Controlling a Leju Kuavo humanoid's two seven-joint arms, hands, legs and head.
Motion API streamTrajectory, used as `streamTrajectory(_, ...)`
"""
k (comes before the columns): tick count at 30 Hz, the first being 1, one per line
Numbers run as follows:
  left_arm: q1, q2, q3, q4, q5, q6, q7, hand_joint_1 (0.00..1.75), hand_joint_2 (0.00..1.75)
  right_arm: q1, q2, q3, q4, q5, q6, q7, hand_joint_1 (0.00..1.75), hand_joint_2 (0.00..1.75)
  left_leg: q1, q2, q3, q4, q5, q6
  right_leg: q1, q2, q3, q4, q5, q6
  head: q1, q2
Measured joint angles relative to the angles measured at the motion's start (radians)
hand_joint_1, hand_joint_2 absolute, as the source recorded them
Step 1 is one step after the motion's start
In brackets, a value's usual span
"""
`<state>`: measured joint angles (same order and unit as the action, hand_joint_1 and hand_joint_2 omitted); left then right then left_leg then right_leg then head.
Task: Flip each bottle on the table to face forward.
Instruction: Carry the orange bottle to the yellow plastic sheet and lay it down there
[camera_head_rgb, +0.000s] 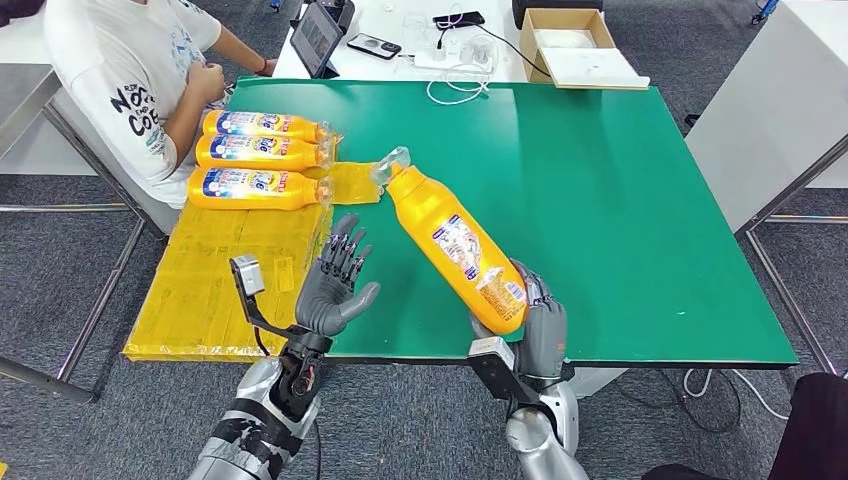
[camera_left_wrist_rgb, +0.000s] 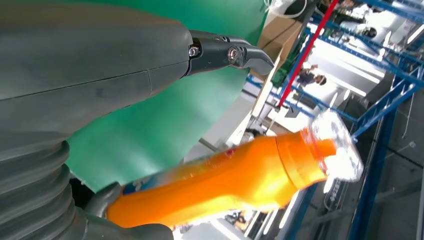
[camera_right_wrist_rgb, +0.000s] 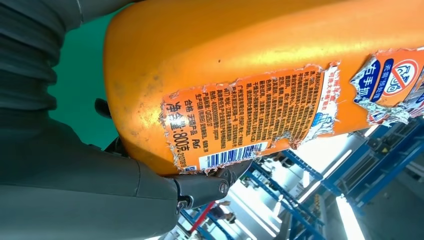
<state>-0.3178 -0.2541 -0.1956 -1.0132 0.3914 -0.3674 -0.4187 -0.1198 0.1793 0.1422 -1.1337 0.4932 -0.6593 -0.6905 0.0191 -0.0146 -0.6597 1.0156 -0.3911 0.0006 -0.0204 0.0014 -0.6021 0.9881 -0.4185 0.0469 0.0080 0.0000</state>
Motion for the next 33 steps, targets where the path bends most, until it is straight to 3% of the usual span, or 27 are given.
streamTrajectory(13, -0.022, -0.008, -0.051, 0.043, 0.008, -0.034, 0.014, 0.00, 1.75, -0.064, 0.033, 0.108, 0.109, 0.126, -0.010, 0.003, 1.75, 1.75, 0.000, 0.000, 0.000, 0.000, 0.000, 0.000, 0.000, 0.000, 0.000, 0.000, 0.000, 0.000, 0.000, 0.000)
streamTrajectory(33, -0.029, -0.008, -0.059, 0.100, 0.062, -0.040, 0.014, 0.00, 1.75, -0.104, 0.066, 0.226, 0.279, 0.038, 0.030, -0.005, 1.75, 1.75, 0.000, 0.001, 0.000, 0.000, 0.000, 0.000, 0.000, 0.000, -0.001, 0.000, 0.000, 0.000, 0.000, 0.000)
